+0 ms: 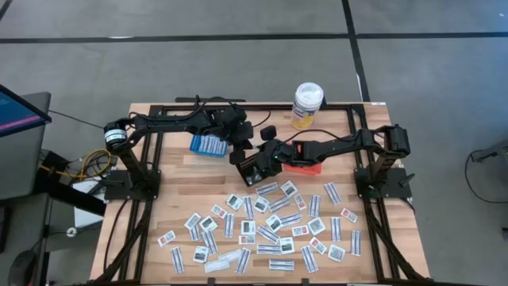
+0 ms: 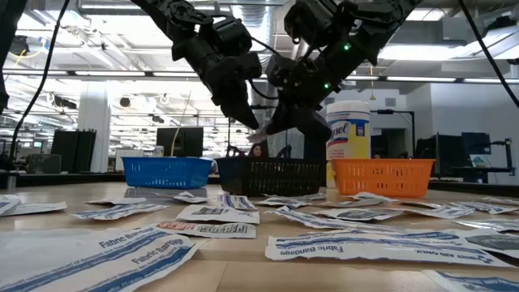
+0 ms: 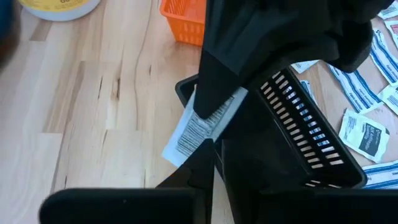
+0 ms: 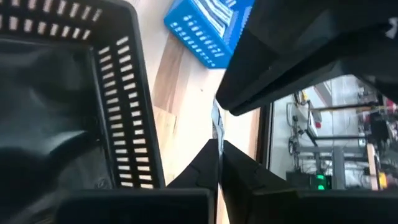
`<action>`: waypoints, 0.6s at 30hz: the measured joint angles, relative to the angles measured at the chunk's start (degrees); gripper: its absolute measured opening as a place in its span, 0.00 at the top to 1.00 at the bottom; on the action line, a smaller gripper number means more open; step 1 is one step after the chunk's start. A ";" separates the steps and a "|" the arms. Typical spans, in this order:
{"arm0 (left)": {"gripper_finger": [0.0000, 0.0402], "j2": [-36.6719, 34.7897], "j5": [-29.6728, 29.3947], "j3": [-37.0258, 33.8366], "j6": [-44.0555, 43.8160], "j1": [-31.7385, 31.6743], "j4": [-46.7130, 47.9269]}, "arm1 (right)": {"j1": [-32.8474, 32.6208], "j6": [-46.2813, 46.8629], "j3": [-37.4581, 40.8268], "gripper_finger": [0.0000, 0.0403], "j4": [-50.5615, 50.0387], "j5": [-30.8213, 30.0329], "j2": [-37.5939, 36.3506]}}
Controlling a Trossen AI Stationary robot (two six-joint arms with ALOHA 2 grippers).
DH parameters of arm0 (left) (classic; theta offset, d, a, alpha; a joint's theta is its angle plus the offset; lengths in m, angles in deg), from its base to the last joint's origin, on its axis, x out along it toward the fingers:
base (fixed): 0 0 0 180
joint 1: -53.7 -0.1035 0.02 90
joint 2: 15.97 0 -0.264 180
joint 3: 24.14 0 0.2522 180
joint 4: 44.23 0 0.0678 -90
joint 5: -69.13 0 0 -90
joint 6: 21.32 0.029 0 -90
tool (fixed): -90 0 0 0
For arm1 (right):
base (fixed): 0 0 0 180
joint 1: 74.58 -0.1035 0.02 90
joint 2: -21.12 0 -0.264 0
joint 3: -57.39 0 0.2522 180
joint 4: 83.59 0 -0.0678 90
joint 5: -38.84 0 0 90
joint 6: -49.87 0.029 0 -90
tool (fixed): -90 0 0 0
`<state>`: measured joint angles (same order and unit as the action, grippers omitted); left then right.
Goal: Pick & Place First Aid Supplies
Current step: Put the ointment pack into the orange bin
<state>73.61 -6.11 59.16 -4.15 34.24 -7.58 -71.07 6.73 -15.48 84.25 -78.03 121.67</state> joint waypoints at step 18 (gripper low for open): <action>0.94 0.00 -5.08 0.00 4.00 0.74 -1.64 | 14.45 28.60 16.93 0.99 1.03 28.15 -31.03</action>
<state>73.61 -11.20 59.16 -0.15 34.98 -9.22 -56.62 35.32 1.44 85.27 -49.88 90.64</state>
